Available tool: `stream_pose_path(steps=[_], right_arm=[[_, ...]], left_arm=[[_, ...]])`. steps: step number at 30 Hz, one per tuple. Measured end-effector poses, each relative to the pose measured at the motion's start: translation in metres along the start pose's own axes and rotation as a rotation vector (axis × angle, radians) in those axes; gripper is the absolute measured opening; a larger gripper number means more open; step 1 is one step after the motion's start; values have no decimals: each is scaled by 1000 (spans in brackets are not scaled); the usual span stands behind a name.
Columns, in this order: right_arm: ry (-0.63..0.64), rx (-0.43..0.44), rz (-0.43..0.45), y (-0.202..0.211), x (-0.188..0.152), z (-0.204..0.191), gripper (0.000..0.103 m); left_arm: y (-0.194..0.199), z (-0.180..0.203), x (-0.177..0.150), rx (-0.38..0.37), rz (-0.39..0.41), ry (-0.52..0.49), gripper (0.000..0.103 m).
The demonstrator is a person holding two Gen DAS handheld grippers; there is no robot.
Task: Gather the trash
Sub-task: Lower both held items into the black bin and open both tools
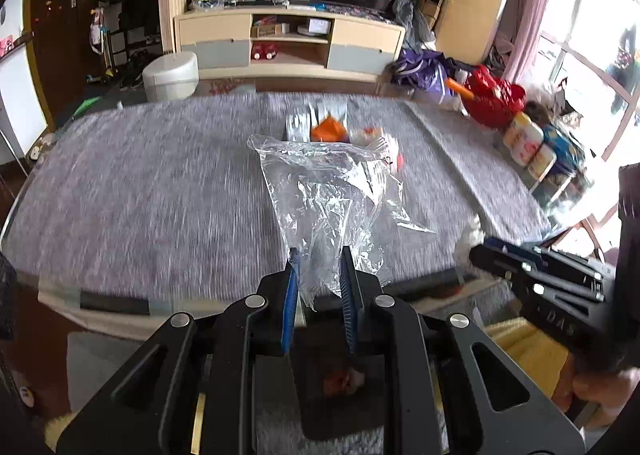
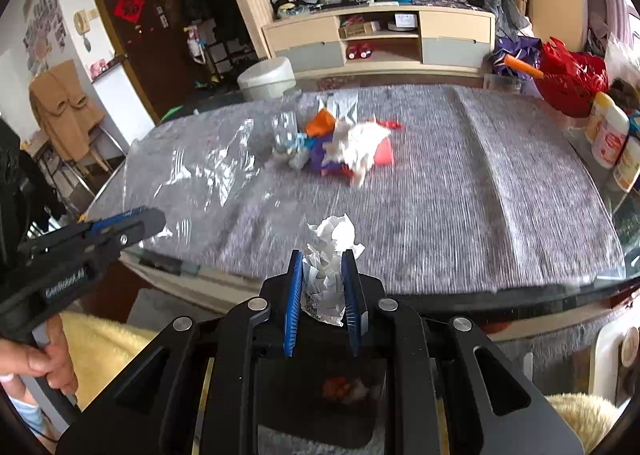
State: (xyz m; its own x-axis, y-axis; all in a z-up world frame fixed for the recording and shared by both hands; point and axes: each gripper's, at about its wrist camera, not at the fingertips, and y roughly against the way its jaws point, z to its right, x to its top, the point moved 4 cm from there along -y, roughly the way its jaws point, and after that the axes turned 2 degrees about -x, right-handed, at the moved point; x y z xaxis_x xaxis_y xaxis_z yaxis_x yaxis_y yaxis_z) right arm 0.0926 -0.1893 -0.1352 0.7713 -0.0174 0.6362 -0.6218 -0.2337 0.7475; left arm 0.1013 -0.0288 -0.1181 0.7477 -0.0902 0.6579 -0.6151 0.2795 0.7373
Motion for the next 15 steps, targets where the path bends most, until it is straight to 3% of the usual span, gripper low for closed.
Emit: stream_pose_path(steps=[15], right_arm=[[-44,15,-196,-40,-98,6,21]], left_arm=[[-38,10,-119,-25,-225,7,18]])
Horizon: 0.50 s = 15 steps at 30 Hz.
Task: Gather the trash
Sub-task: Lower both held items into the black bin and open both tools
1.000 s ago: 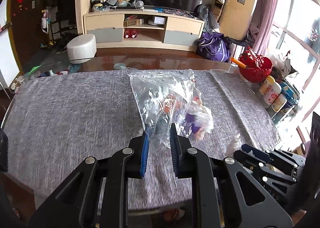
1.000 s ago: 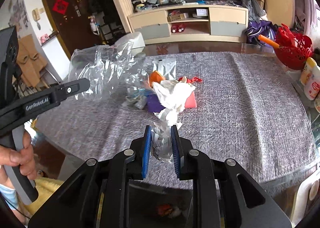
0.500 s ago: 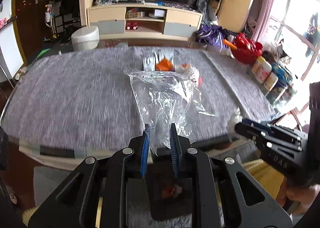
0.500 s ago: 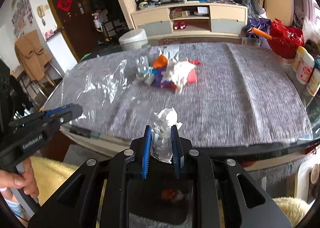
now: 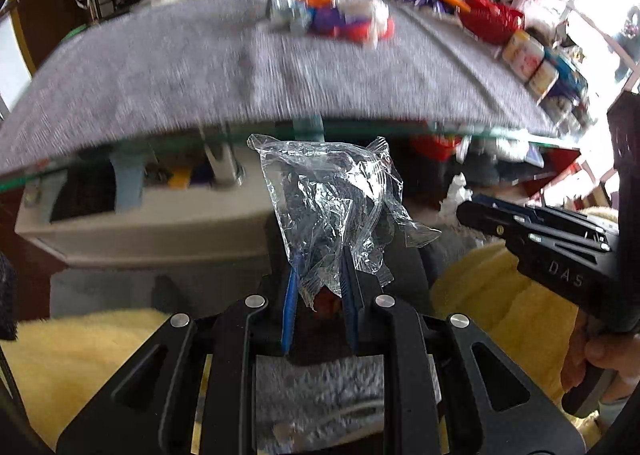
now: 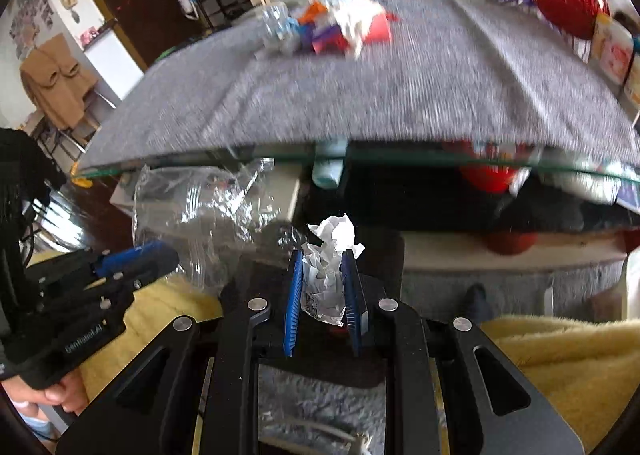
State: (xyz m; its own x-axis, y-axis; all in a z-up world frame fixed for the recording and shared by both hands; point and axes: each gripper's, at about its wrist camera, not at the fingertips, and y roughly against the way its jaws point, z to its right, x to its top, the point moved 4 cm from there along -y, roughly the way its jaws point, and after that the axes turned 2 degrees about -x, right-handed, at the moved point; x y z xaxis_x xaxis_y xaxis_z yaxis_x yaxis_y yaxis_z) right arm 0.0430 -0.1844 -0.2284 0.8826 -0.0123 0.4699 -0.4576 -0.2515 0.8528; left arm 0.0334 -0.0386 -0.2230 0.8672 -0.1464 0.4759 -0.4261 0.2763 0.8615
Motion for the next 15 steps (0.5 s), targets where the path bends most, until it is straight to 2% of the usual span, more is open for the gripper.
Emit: stream_pose_path(steps=[7,15], right_arm=[[-20,12,-81,-28,-19,7,21],[-31,19,-110,-40,-17,7,24]], left_arm=[[-38,5,-27,-7,-100,-5,18],[-52,8,-33,-15,-144,-6,21]])
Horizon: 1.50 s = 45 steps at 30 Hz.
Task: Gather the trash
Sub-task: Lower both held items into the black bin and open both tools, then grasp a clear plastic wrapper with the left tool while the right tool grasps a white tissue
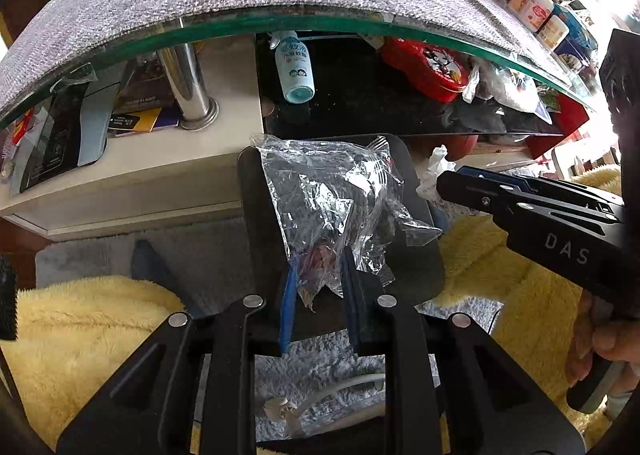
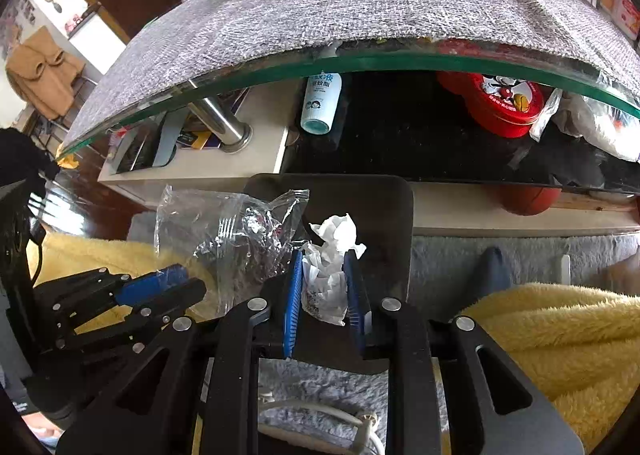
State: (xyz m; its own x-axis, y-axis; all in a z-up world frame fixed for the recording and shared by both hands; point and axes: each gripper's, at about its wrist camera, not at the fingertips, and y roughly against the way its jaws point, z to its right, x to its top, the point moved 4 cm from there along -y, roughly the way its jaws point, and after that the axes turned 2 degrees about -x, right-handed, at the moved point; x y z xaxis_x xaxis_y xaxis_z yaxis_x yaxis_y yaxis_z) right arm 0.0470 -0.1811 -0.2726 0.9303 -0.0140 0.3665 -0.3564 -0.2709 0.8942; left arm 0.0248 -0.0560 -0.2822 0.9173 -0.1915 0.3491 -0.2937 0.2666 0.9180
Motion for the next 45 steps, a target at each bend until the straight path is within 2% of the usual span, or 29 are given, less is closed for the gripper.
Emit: stream_pose_path(steps=[3,4,8,12,14,16,18,20,23,30,39,45], right_arm=[[-2,4,-2,-2,2,0,25],[-5,6,-4,-2,2,0,29],[-15,8,-1,-2,6,1,41],[-19,3,6,0,9,2,59],[-22,-3,12,2,11,4,67],[-30,-11,22,5,14,6,80],[-35,-26,37,11,20,9,88],[-37,-38,57,19,28,12,91],[-45,-48,88,31,41,15,91],[-56,-59,172,60,80,20,92],[-52,-80,240,77,132,24,92],[-54,-80,269,78,169,26,92]], left_arm=[[-3,-1,1,-4,-8,3,23],[-4,0,0,-5,-11,2,25],[-5,1,1,-8,-14,0,40],[-4,-1,4,-5,-8,8,53],[-1,-2,5,1,-1,10,64],[2,-5,7,12,9,11,71],[8,-9,10,30,26,13,79],[13,-13,14,39,40,19,88],[23,-18,21,48,64,26,94],[52,-29,53,53,142,41,95],[79,-38,117,82,233,20,95],[83,-51,159,91,271,33,95]])
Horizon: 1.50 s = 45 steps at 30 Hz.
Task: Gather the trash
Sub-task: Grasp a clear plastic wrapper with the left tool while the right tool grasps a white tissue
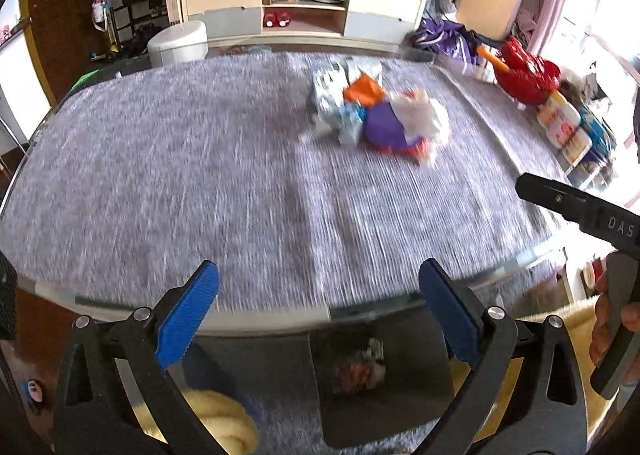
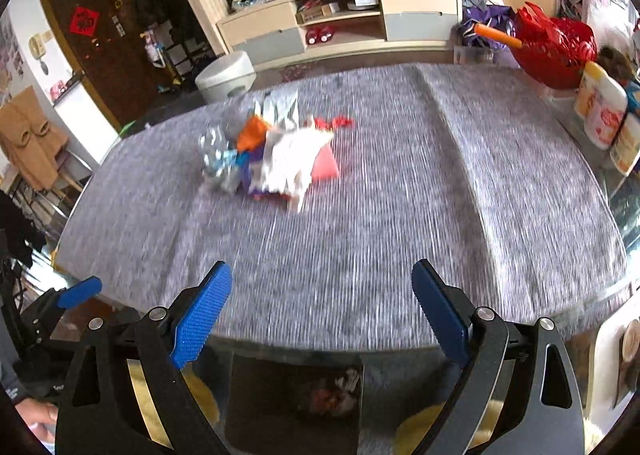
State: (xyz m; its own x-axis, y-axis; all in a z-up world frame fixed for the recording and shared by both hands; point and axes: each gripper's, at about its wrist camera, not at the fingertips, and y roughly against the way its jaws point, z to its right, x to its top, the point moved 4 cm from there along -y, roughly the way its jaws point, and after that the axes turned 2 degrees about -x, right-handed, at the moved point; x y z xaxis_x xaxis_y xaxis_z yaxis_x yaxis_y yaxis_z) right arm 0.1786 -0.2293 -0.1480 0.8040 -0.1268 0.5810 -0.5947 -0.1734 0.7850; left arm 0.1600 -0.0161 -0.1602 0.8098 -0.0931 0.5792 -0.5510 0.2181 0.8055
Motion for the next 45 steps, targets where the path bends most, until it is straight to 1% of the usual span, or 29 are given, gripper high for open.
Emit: stream_pose_path(steps=[5,8,10,11,13,14,15,16,19,20,23,24,26,28,32,34,37,40,42,43,45], right_arm=[[23,10,21,-13,28,-8,92],[39,24,26,-24,41,-15,88],[55,29,21,-34,47,-20,77],[59,31,15,-39,50,-23,74],[68,38,1,-49,53,-26,64],[75,39,-5,-55,55,-28,62],[79,40,-9,-59,56,-30,58],[82,41,-10,-61,58,-30,55],[90,43,-22,-72,62,-30,52],[92,42,-24,-74,63,-31,51],[99,36,-31,-78,64,-32,46],[101,34,-33,-79,64,-32,42],[107,31,-37,-81,65,-32,36],[115,27,-37,-81,67,-32,29],[123,23,-39,-81,67,-31,18],[120,25,-39,-83,69,-32,12],[113,38,-34,-81,72,-31,7],[118,45,-29,-80,75,-32,5],[118,53,-22,-77,76,-32,5],[118,55,-19,-76,77,-32,5],[115,60,-10,-72,80,-31,5]], left_arm=[[-11,-7,26,15,11,1,95],[-17,-10,38,14,15,-6,95],[-21,-12,48,13,18,-9,95],[-24,-12,52,14,19,-10,95],[-31,-13,60,14,15,-16,94],[-34,-14,63,15,12,-19,93],[-40,-14,67,14,8,-25,91],[-43,-14,69,12,5,-29,87],[-55,-15,80,0,-5,-32,78],[-59,-15,84,-8,-6,-30,76],[-69,-13,94,-39,-8,-25,73],[-73,-12,98,-48,-8,-25,72],[-81,-11,106,-62,-7,-25,65],[-89,-10,114,-69,-7,-25,61],[-104,-6,128,-86,-11,-33,55],[-108,-5,133,-92,-13,-32,54],[-114,-1,139,-102,-12,-37,53],[-120,3,143,-101,-16,-47,53],[-125,4,146,-95,-22,-47,45],[-128,3,146,-95,-28,-43,35],[-129,3,147,-88,-26,-42,33]])
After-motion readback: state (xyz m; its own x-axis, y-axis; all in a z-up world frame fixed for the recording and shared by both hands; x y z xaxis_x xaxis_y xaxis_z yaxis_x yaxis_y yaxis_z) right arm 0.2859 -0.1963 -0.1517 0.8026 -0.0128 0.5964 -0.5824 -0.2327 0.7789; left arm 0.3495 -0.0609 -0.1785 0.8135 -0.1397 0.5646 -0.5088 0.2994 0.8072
